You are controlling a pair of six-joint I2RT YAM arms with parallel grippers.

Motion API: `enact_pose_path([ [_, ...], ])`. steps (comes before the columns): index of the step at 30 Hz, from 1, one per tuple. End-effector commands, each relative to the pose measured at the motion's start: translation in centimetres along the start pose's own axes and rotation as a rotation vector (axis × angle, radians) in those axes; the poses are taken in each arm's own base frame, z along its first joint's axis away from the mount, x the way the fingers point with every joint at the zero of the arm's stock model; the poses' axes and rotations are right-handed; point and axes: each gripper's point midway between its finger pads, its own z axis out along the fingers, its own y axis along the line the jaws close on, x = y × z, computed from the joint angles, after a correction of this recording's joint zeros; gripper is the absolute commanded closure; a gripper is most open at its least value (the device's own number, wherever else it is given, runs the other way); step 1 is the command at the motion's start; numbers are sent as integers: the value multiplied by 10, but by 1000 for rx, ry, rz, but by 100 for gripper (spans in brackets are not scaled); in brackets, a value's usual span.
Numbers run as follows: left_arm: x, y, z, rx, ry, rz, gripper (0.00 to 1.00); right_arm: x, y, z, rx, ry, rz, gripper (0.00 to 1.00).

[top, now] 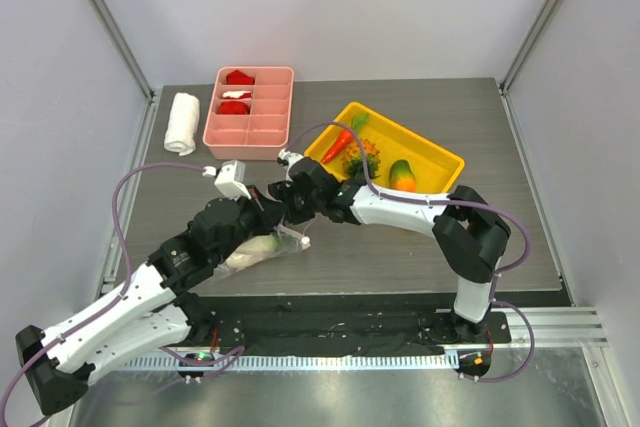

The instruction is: Open the zip-top bag and remove the fake food

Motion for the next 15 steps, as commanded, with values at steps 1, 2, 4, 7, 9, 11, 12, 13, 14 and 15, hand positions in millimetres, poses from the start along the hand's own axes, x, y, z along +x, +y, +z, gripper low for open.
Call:
enact_pose_path([
  [1,-7,-19,2,76,-19,-34,100,5,5,15,-71,3,-12,37],
  [2,-8,-20,3,77,-22,-36,100,7,5,17,-72,8,-9,38],
  [4,-6,-18,3,72,-19,-33,100,13,1,20,-68,20,4,42],
  [7,-6,-15,3,60,-22,-32,100,10,4,20,-88,-4,4,52],
  [9,-5,-13,3,55,-23,-31,100,10,3,19,-82,-3,0,56],
  [11,-5,-11,3,46,-27,-35,100,7,0,16,-60,-13,-10,62],
  [12,-4,-9,3,41,-28,-37,100,7,1,15,-61,-12,-11,69],
  [13,-5,-6,4,28,-35,-40,100,3,3,12,-64,-21,-14,74],
  [14,-5,-4,3,22,-40,-47,100,0,6,10,-68,-30,-17,79],
  [15,-6,-2,3,12,-47,-52,100,-3,8,7,-72,-36,-17,88],
])
